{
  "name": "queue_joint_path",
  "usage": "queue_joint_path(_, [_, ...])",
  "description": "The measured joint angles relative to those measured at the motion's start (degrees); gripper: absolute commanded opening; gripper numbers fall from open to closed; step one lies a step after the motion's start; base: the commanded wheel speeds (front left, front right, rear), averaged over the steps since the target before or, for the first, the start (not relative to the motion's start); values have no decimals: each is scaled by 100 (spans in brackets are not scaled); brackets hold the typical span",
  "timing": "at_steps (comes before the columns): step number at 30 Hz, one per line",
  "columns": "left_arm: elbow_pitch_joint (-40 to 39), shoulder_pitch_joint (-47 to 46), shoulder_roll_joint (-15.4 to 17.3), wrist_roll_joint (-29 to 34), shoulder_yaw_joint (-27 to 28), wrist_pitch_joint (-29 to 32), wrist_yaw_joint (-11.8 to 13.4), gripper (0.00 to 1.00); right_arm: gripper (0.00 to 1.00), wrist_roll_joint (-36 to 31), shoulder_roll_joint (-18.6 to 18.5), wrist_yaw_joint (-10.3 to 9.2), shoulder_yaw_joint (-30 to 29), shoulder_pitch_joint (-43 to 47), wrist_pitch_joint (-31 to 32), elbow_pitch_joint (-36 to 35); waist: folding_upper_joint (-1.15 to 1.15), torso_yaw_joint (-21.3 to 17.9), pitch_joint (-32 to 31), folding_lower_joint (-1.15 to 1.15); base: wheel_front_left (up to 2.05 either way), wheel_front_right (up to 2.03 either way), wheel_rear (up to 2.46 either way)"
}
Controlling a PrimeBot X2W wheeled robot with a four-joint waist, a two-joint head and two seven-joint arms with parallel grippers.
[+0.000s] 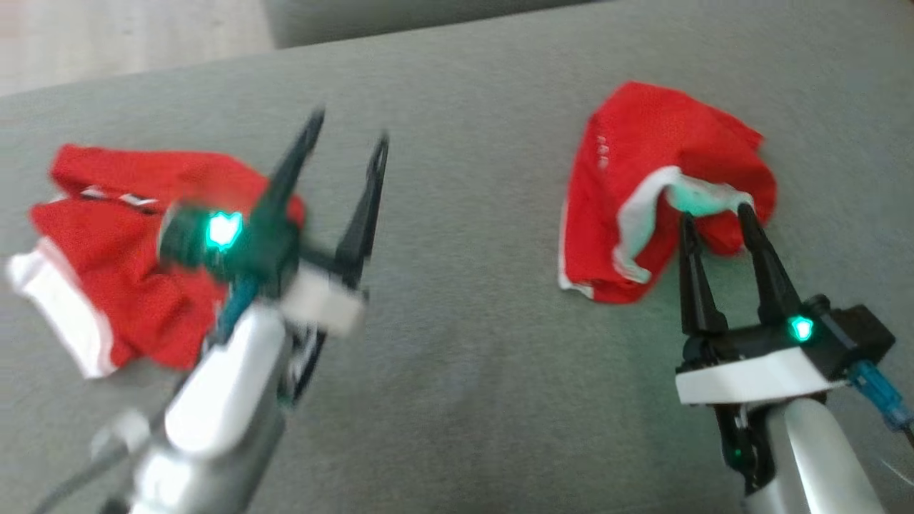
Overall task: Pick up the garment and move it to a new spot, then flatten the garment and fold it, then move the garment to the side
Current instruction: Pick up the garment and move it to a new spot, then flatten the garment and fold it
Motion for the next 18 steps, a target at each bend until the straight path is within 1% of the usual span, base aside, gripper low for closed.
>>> queue_joint_path(3, [-271, 699, 55, 53, 26, -13, 227, 100, 100, -79, 0, 0, -89, 160, 1, 16, 0, 234, -90, 0, 0, 0, 0])
queue_joint_path(6, [-517, 1317, 8, 54, 100, -13, 443, 100, 100, -98, 0, 0, -190, 278, 0, 32, 0, 431, -160, 0, 0, 0, 0])
queue_joint_path(7, [-517, 1317, 8, 54, 100, -13, 443, 100, 100, -98, 0, 0, -190, 278, 0, 32, 0, 431, -160, 0, 0, 0, 0])
queue_joint_path(10, [-715, 1763, -69, 96, 159, -13, 579, 100, 100, -135, 0, 0, -269, 308, 1, 68, 0, 581, -223, 0, 0, 0, 0])
queue_joint_path(15, [-823, 2050, -248, 165, 302, -13, 595, 100, 100, -192, 1, 0, -300, 308, 0, 90, 0, 711, -278, 0, 0, 0, 0])
queue_joint_path(18, [-850, 2033, -321, 209, 356, -13, 511, 100, 100, -288, 0, 0, -347, 302, 1, 185, 0, 771, -239, 0, 0, 0, 0])
